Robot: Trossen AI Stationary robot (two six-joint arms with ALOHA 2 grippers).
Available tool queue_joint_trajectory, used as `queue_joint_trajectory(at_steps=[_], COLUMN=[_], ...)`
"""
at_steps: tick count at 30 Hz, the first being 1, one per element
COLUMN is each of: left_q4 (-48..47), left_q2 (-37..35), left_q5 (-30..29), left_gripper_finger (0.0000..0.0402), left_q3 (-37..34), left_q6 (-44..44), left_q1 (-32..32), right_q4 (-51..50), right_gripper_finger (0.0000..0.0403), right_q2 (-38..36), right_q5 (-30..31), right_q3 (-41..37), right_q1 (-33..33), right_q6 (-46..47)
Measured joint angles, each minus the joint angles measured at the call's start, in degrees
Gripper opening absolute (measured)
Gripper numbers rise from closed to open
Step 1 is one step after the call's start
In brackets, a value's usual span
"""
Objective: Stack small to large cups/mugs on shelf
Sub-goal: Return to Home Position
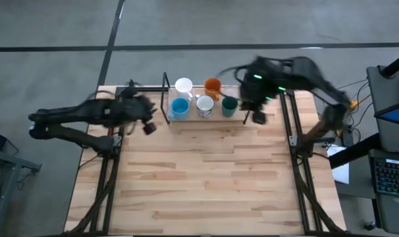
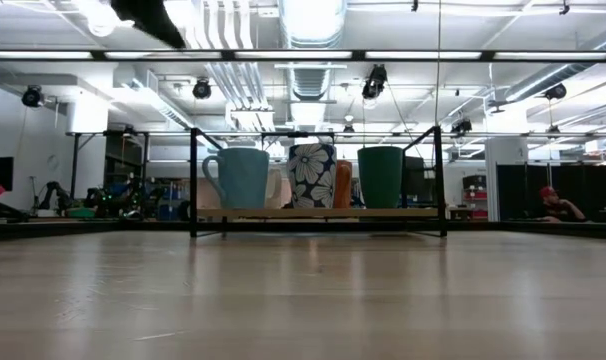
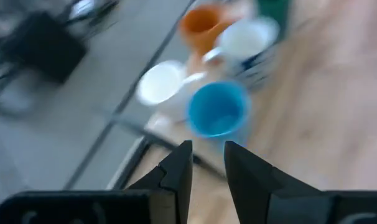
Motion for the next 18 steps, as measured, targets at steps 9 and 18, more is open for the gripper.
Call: queue_joint_trajectory(at_steps=[9,18], left_q4=[18.7,37.96], left_q2=[-20.05,-35.64], left_q5=[28.71,34.02], left_gripper_finger=[0.008,0.008], left_q3=[-10.97,-36.47], left_q6=[0.25,-4.35], left_q1=[-7.92,-11.62], right_q4=[18.69,53.4], right_gripper_finger=[0.001,0.0009], right_q2=[-30.19,-60.82], right_q5=[-0.17,-0.1], right_q3=[-26.78,-67.47], right_q1=[14.3,23.38], right_q6=[5.43,11.8])
